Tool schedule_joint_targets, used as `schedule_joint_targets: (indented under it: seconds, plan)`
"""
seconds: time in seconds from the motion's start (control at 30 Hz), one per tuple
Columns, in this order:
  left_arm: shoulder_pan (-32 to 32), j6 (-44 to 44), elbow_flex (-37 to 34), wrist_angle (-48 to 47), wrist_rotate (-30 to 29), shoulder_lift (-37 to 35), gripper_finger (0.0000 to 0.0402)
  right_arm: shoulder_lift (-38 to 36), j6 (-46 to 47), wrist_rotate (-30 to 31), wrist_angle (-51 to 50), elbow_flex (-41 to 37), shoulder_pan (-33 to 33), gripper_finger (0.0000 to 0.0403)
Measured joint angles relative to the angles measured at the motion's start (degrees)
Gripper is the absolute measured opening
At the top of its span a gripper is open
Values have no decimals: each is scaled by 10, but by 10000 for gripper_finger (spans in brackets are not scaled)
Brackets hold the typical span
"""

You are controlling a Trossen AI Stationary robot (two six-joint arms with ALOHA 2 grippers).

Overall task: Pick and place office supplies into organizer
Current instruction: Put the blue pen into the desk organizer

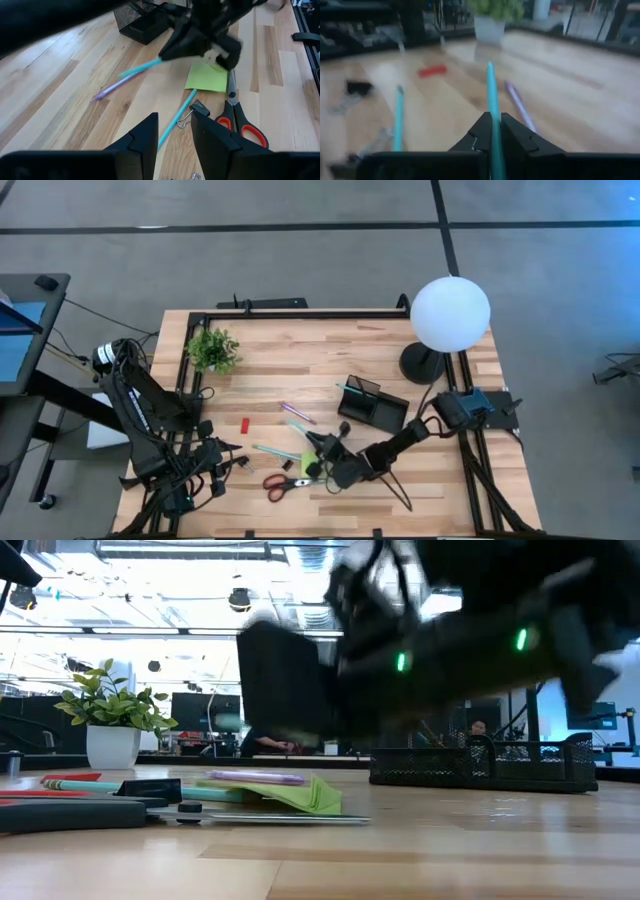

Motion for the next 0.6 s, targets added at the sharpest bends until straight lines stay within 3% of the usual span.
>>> schedule_joint_targets:
  seconds: [0.17, 0.33, 0.47, 0.6]
  plan:
    - [0, 0, 0, 0, 0, 0, 114, -41, -58, 20, 1, 1, 10, 13]
    - [0, 0, 0, 1, 0, 0, 114, -101, -143, 136, -6, 2, 29, 4]
    - [0, 0, 0, 2, 1, 0, 114, -171, -192, 192, -55, 2, 44, 0]
    - [0, 0, 0, 2, 1, 0, 114, -245, -196, 209, -126, 2, 57, 1]
